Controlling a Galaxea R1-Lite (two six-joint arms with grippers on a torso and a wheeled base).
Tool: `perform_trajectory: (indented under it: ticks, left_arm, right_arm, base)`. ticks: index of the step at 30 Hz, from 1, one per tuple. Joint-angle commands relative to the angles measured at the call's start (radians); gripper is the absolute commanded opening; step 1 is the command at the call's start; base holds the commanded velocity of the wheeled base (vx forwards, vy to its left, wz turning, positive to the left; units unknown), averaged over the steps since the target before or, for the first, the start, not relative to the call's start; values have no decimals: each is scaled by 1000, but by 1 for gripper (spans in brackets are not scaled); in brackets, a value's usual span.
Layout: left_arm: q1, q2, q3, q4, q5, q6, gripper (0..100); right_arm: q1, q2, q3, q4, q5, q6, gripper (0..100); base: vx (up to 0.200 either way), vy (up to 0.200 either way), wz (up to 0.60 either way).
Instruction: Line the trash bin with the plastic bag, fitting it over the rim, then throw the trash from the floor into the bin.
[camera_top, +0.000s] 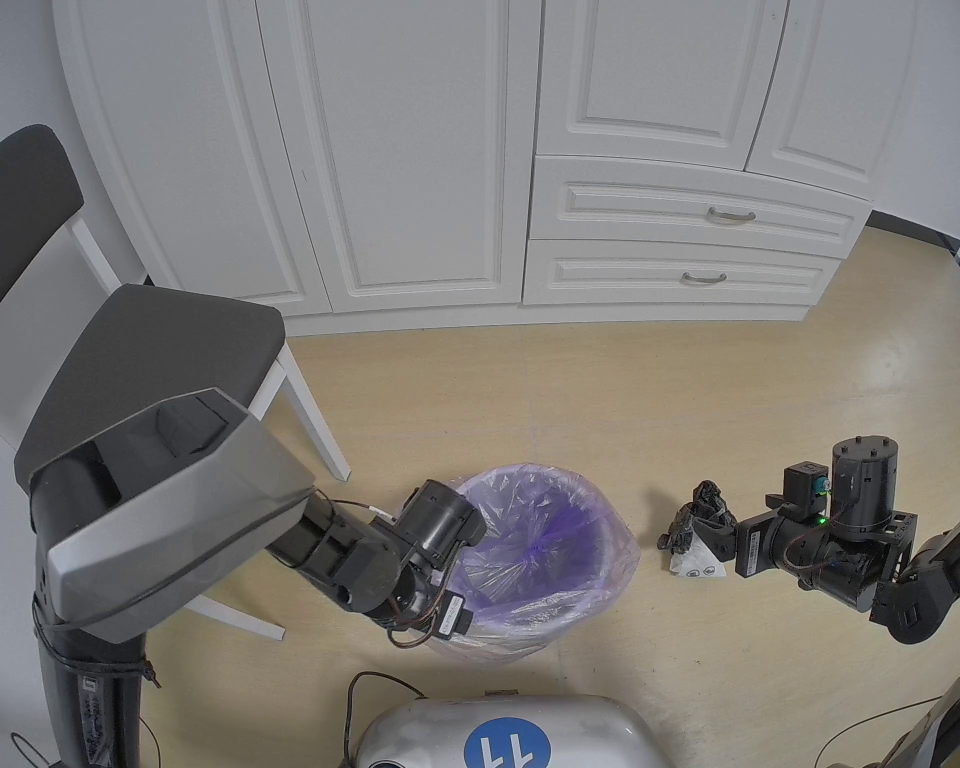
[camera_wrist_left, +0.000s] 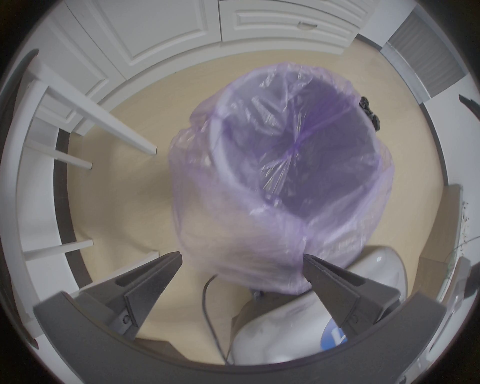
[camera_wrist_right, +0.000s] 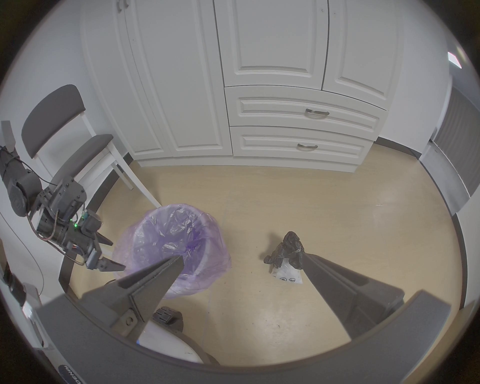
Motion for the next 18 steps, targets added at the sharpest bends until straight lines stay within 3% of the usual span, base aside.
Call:
perform_trajectory:
  ticks: [1,8,18]
  left_arm:
    - [29,-108,133,-8,-4,9,100]
    - [29,-142,273,-122,-27,14,100]
    - [38,-144,362,-200,-30,16,100]
  right_arm:
    - [4,0,13,-2,1,-6,100]
    - [4,5,19,-2,1,-17,100]
    - [7,9,22,-2,3,-18,100]
  base:
    - [0,0,0]
    - [0,0,0]
    - [0,0,0]
